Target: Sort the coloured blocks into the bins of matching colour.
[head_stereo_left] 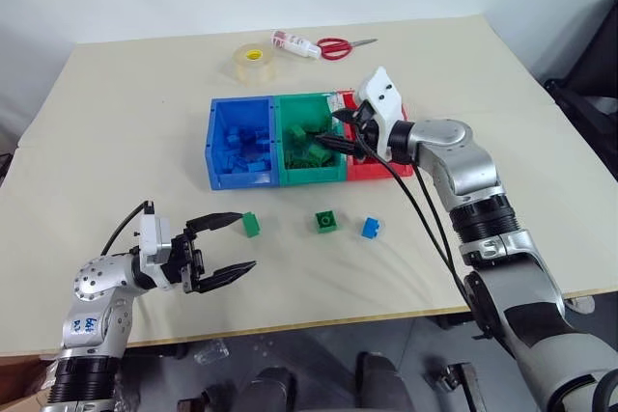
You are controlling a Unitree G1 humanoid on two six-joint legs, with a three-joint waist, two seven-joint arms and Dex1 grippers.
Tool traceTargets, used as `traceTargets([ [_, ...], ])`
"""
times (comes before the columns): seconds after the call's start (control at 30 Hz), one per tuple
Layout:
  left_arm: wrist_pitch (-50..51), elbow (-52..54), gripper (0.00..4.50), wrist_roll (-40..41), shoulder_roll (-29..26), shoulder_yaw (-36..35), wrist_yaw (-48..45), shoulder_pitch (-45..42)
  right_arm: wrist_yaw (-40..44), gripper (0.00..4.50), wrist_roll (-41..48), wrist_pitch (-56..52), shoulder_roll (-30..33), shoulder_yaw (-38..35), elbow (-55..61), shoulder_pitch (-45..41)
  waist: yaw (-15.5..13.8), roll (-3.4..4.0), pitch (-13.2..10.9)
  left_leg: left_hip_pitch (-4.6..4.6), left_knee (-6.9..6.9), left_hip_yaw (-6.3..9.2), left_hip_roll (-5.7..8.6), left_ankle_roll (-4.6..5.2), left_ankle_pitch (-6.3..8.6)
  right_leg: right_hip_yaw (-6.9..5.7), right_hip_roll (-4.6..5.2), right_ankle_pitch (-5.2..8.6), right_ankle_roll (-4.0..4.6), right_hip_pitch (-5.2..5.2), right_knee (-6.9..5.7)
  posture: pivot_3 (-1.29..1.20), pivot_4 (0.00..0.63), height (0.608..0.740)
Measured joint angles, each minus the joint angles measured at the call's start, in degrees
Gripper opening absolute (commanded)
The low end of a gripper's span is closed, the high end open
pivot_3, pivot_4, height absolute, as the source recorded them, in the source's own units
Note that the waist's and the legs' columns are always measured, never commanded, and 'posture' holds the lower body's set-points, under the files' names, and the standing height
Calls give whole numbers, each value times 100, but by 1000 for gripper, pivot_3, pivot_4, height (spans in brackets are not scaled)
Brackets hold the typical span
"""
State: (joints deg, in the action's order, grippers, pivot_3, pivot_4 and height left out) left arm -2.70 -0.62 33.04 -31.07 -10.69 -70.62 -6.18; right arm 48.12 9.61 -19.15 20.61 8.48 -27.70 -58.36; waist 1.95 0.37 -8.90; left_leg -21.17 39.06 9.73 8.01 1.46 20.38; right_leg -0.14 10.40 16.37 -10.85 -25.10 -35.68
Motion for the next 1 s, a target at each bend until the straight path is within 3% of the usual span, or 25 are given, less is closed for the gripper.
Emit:
traceTargets([
  [0.03, -2, 1, 4500, 0, 10, 3, 0, 0, 22, 4491, 1, 40, 7, -8, 47, 21, 5, 0, 0, 0, -1, -1, -1, 0, 0, 0, -1, 0, 0, -1, -2, 0, 150, 740],
  [0.2, -17, -12, 4500, -1, 63, 24, -12, 13, 450, 4491, 133, -109, 389, -11, 981, 713, -23, 0, 0, -1, 2, -1, 2, 0, 1, -1, 2, -1, 1, -2, -6, 0, 150, 740],
  [0.37, -58, -141, 4500, 0, 59, 44, -119, -46, 1086, 4491, 657, -684, 1309, -261, 2496, 1965, -57, 0, 0, -3, 5, -4, 4, 2, 2, 1, 3, -1, 2, 2, 0, 0, 150, 740],
  [0.7, -128, -856, 4500, -11, -115, -7, -512, -407, 1626, 4491, 1389, -1213, 3140, -1990, 4259, 4920, -127, -1, 0, 5, 7, -42, -3, 8, 6, 1, 6, -2, -1, 5, 13, 0, 150, 740],
  [0.83, -168, -1038, 4500, -50, -128, 18, -587, -628, 1596, 4491, 1418, -1230, 3238, -2050, 4418, 5045, -132, -1, 0, 11, 10, -78, -19, 8, 6, -2, 5, -6, -8, 4, 23, 0, 150, 740],
  [1.0, -225, -1155, 4500, -86, -73, 59, -633, -787, 1342, 4491, 1412, -1273, 2885, -1370, 4453, 4195, -126, -2, 0, 11, 9, -82, -21, 9, 9, -4, 5, -6, -9, -1, 23, 0, 150, 740],
])
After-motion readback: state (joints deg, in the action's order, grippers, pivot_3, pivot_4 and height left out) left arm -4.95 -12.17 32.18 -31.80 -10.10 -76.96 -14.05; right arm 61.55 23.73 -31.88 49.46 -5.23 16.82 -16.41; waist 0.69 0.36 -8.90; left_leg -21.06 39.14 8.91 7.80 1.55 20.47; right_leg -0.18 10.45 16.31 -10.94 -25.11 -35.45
